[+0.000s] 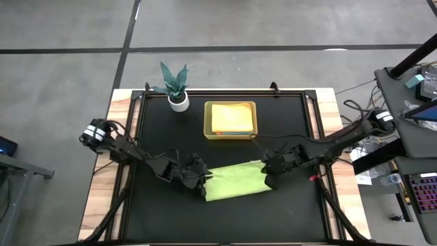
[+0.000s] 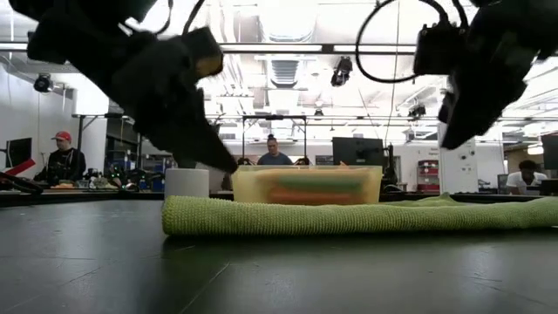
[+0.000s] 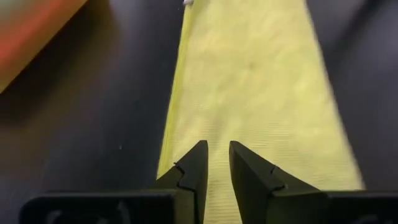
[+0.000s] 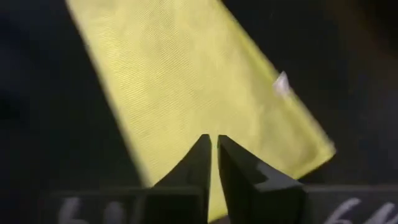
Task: Fold microfiber towels
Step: Fold the green towel on the table
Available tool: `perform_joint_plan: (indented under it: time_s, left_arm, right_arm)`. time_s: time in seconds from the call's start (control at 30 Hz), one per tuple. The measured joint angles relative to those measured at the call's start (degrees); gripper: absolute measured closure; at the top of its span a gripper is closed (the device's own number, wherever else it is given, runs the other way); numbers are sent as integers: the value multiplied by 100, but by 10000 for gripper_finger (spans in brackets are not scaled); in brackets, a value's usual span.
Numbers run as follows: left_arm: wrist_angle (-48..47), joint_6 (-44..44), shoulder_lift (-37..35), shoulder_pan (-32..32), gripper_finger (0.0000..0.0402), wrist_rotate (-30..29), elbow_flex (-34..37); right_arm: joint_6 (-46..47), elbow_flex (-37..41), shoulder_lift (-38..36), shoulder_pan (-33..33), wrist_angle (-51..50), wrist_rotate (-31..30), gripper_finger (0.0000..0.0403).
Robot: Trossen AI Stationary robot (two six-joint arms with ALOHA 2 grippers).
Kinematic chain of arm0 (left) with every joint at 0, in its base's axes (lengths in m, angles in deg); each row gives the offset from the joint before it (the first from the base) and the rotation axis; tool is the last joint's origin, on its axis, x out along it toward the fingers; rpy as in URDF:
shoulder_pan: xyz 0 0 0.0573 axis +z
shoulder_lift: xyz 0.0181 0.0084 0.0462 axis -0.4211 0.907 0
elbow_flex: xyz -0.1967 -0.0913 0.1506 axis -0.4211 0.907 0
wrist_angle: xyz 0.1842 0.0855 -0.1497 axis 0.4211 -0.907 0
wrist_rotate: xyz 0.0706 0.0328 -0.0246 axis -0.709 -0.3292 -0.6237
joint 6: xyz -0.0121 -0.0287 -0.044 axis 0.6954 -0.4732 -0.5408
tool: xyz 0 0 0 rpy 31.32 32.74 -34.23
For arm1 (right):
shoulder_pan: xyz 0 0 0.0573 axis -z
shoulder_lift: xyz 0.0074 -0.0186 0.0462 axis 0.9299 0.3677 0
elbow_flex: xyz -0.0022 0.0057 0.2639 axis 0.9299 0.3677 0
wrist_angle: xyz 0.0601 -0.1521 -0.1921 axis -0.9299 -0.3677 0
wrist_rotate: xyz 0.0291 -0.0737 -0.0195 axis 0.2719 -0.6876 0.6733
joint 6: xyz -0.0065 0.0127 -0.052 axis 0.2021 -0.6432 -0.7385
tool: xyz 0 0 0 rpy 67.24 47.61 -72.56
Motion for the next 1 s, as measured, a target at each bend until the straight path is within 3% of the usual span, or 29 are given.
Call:
perform_joint_plan:
  time_s: [0.1,0.23,0.37,0.7,1.0]
  left_arm:
    - [-8,-44,-14,-92,350,2,-161]
    - [-63,-4,100,-289,350,28,-440]
    - [-345,-43,178,-570,350,48,-461]
    - [-420,-592,397,-829,350,-46,-252]
    - [-391,-612,550,-811,350,-115,-243]
  right_arm:
    - [686,2,-230,-2,-322,427,357]
    - [1532,52,-366,-4,-1215,485,303]
    - [2194,308,-457,-35,-1497,748,244]
    - [3039,1294,-493,-39,-5,859,132]
    - [3154,1663,-478,-39,897,719,95]
